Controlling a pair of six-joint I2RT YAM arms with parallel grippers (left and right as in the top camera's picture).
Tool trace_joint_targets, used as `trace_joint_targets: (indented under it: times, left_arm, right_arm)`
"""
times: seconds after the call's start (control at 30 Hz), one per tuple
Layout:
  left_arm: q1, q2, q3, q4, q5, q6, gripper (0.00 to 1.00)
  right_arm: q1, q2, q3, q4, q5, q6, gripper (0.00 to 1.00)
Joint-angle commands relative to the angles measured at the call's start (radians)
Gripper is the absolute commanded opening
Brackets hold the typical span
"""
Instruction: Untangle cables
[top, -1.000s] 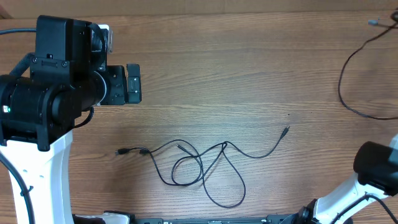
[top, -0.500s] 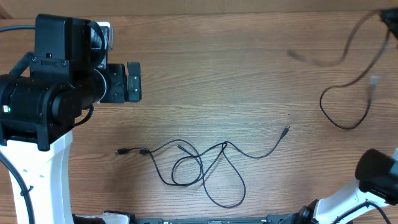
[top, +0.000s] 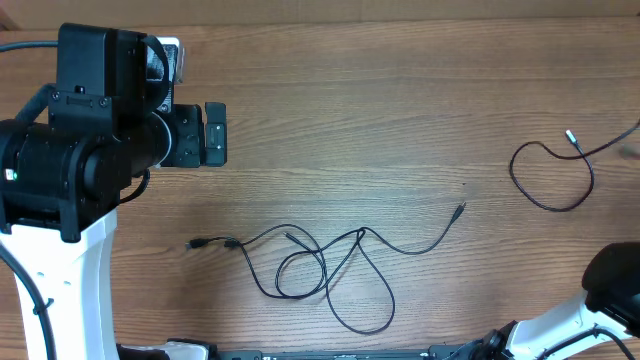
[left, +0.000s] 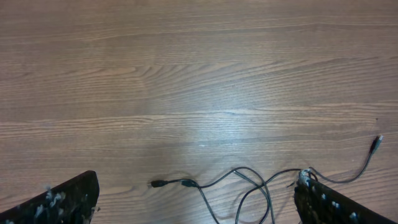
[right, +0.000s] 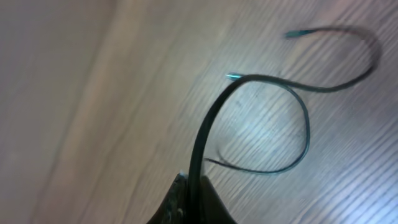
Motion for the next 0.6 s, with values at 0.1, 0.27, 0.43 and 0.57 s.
trace_joint_targets:
  times: [0.1,0.27,0.43,0.57]
  left_arm:
    - [-0.002,0.008,-0.007,-0.007,0.011,0.015,1.0]
    - [-0.002,0.008,-0.007,-0.005,0.011,0.015,1.0]
    - [-0.002,0.008,-0.007,0.0,0.011,0.014,1.0]
    - [-0.002,0.008,-0.007,0.001,0.013,0.013,1.0]
  right_arm:
    - [0.007,-0.015,-0.282,0.15,-0.008,0.047,0.04]
    - [0.024,-0.015,-0.471,0.238,-0.168,0.035,0.04]
    - [0.074,-0.015,-0.572,0.263,-0.248,0.034,0.04]
    - [0.114,-0.015,-0.645,0.372,-0.26,0.036,0.04]
